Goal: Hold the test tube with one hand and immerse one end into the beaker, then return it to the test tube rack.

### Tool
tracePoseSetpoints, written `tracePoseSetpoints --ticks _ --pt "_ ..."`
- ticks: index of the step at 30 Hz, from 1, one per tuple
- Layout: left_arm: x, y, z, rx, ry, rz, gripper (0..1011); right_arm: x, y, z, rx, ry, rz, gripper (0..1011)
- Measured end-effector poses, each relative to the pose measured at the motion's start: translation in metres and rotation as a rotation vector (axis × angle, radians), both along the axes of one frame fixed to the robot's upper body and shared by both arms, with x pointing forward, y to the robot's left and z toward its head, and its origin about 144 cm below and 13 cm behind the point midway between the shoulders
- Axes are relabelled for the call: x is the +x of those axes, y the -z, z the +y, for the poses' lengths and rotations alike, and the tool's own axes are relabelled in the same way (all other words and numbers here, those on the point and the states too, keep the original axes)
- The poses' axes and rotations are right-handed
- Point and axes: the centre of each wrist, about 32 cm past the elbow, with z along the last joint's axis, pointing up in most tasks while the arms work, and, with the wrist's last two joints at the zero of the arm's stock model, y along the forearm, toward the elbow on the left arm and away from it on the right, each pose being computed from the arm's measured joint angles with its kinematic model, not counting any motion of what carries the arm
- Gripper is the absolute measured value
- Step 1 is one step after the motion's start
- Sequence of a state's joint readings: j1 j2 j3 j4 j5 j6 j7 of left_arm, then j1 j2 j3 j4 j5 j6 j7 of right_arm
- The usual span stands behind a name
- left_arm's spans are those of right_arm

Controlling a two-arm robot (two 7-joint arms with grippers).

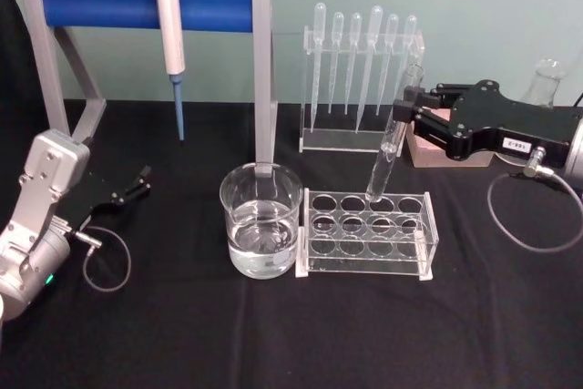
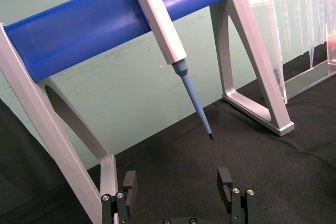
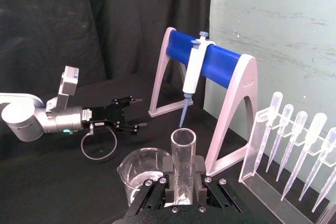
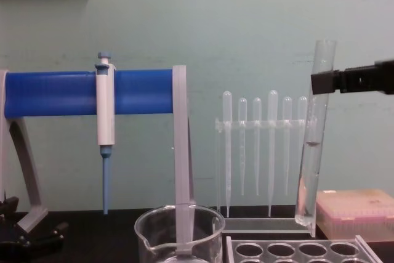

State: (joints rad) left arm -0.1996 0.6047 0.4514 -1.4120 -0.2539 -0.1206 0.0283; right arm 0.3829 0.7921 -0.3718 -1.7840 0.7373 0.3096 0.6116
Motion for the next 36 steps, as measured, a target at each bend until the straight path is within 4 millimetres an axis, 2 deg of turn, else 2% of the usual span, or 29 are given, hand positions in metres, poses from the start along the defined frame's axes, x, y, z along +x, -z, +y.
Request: tracePoseSetpoints --ticks 7,36 --pt "0.0 0.0 0.0 0.0 0.0 0.0 1000 0.0002 -0.0078 0.0017 -0.014 0.001 -0.004 221" --pt "0.0 0.0 0.0 0.0 0.0 0.0 1000 0.0001 -0.0065 0.0009 -0.01 0.003 -0.004 221"
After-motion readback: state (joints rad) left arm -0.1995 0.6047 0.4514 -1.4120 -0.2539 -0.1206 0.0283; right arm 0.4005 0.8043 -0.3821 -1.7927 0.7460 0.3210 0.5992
